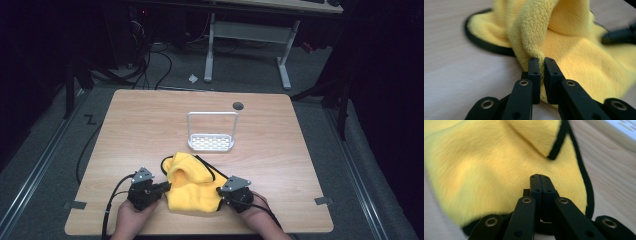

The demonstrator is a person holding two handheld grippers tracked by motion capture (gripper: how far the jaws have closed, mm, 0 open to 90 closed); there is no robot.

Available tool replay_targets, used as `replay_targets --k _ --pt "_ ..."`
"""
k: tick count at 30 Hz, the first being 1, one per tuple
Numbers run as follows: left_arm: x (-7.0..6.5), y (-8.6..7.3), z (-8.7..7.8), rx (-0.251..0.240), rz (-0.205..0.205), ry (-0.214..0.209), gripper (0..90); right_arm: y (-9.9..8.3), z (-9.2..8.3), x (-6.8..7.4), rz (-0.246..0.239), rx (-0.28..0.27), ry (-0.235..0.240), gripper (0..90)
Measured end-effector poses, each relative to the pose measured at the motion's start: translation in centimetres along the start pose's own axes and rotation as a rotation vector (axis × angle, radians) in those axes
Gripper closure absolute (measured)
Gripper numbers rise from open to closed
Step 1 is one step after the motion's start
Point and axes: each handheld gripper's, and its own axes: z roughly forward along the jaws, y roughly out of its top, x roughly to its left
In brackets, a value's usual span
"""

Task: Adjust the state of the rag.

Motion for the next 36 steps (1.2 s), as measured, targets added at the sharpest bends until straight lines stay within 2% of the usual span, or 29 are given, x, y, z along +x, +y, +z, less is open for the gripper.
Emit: replay_targets --k 2,3,4,6,8,12,13,14,15,16,17,18,19,20,21,23,24,26,27,28,29,30,32,34,35,36 --pt "-1.1 -0.2 0.3 0.018 0.027 -0.013 84.3 -0.2 0.2 -1.8 0.044 -0.002 -0.036 90.0" --pt "-1.7 -0.3 0.6 0.021 0.032 -0.039 84.3 -0.2 0.2 -1.8 0.044 -0.002 -0.036 90.0" --pt "-2.3 -0.3 0.8 0.030 0.047 -0.051 84.3 -0.2 0.4 -2.8 0.064 -0.005 -0.060 90.0" --pt "-3.4 -0.5 1.1 0.039 0.071 -0.065 84.3 -0.1 0.5 -3.3 0.070 -0.005 -0.072 90.0" --pt "-4.1 -0.6 1.4 0.044 0.077 -0.086 84.1 0.0 0.8 -3.9 0.076 -0.008 -0.084 90.0" --pt "-4.5 -0.7 1.4 0.046 0.083 -0.095 81.8 0.2 1.1 -4.7 0.084 -0.009 -0.088 90.0" --pt "-4.4 -0.7 1.2 0.044 0.082 -0.095 78.7 0.1 1.1 -4.9 0.089 -0.011 -0.080 90.0" --pt "-4.3 -0.8 0.8 0.036 0.079 -0.094 69.0 0.1 1.1 -5.0 0.091 -0.012 -0.079 88.1" --pt "-4.1 -0.9 0.3 0.026 0.086 -0.086 69.0 0.1 1.1 -5.0 0.091 -0.012 -0.079 88.1" --pt "-3.9 -0.9 -0.3 0.013 0.091 -0.073 66.7 0.1 0.9 -4.9 0.087 -0.011 -0.096 84.1" --pt "-3.5 -1.0 -1.0 -0.003 0.094 -0.053 62.7 0.1 -0.1 -4.9 0.101 -0.040 -0.123 80.2" --pt "-3.0 -1.0 -1.6 -0.023 0.092 -0.032 62.7 0.1 -0.1 -4.9 0.101 -0.040 -0.123 80.2" --pt "-2.4 -0.9 -1.9 -0.043 0.086 -0.006 58.1 -0.1 -1.8 -4.8 0.119 -0.098 -0.141 77.0" --pt "-1.8 -0.7 -1.9 -0.053 0.076 0.023 58.1 -0.1 -1.8 -4.8 0.119 -0.098 -0.141 77.0" --pt "-1.2 -0.4 -1.7 -0.051 0.070 0.052 54.0 -0.5 -3.3 -4.3 0.135 -0.131 -0.147 72.3" --pt "-0.1 0.1 -0.7 -0.042 0.066 0.079 51.1 -1.1 -4.2 -3.7 0.164 -0.144 -0.117 65.7" --pt "0.3 0.3 -0.1 -0.031 0.064 0.090 51.1 -1.1 -4.2 -3.7 0.164 -0.144 -0.117 65.7" --pt "0.7 0.8 1.0 0.013 0.075 0.131 49.4 -1.6 -4.4 -2.8 0.182 -0.128 -0.099 55.0" --pt "0.7 0.7 1.4 0.015 0.083 0.140 51.9 -1.9 -4.2 -2.4 0.184 -0.106 -0.099 50.4" --pt "0.7 0.8 1.5 0.011 0.098 0.153 58.5 -2.2 -4.1 -2.0 0.181 -0.087 -0.101 49.4" --pt "0.5 0.8 1.6 0.016 0.112 0.167 58.5 -2.4 -3.9 -1.8 0.185 -0.074 -0.097 48.3" --pt "0.4 0.8 1.6 0.024 0.120 0.173 63.7 -2.6 -3.8 -1.6 0.197 -0.057 -0.090 47.6" --pt "0.3 0.7 1.5 0.021 0.110 0.164 76.2 -3.0 -3.4 -1.6 0.210 -0.027 -0.079 51.4" --pt "0.4 0.7 1.4 0.028 0.099 0.153 83.6 -3.1 -3.1 -1.6 0.202 -0.013 -0.058 74.0" --pt "0.4 0.7 1.3 0.030 0.094 0.154 84.9 -2.9 -3.1 -1.5 0.192 -0.020 -0.072 81.2" --pt "0.4 0.7 1.2 0.030 0.097 0.161 85.3 -2.7 -3.1 -1.6 0.172 -0.027 -0.097 83.0"
